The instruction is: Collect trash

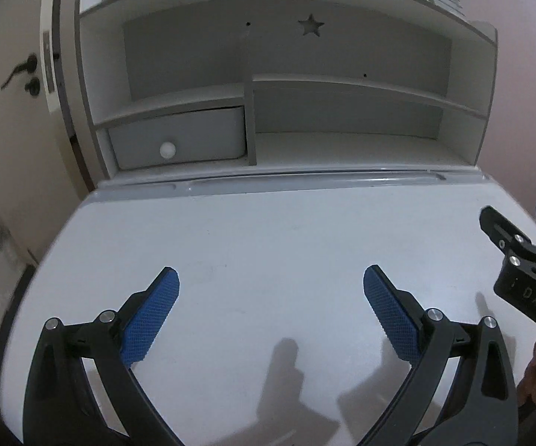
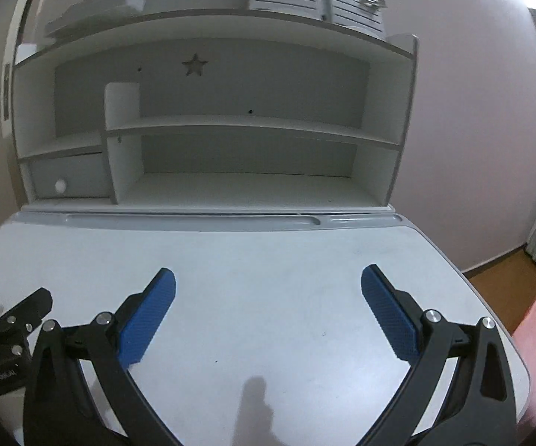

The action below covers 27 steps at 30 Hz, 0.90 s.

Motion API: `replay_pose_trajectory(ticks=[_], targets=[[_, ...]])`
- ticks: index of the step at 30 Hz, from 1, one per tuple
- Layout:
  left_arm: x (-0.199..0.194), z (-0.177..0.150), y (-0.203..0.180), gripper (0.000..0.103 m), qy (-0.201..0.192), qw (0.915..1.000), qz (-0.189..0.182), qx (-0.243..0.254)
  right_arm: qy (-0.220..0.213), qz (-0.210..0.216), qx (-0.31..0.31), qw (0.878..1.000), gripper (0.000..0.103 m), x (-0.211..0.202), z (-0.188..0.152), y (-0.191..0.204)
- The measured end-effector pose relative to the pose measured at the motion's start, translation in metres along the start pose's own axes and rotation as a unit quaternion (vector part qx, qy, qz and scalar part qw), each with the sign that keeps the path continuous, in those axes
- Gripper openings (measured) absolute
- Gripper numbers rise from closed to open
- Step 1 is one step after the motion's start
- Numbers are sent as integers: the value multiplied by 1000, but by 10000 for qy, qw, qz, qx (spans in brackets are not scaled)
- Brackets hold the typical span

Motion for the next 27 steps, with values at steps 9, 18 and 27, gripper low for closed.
replay_pose_trajectory(ticks=[9,18,27], targets=[[5,2,3,96,-40,9992,388,43,407,-394,-42,9984,97,12,-6,-5],[-5,6,1,96,-281,9985,459,123,289,-411,20,9987,97,10,-7,-3],[-2,5,-3,96,-188,9990,333,210,275,-474,100,9984,97,9,-9,-5]])
Point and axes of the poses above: each gripper's, at about its wrist camera, not at the fingertips, and x roughly the way its jaws point, y to its left, z to its top, the point moved 5 cm from there along x, roughly the way its jaws point, and after that the axes turned 2 degrees about -z, right-handed, at the moved point
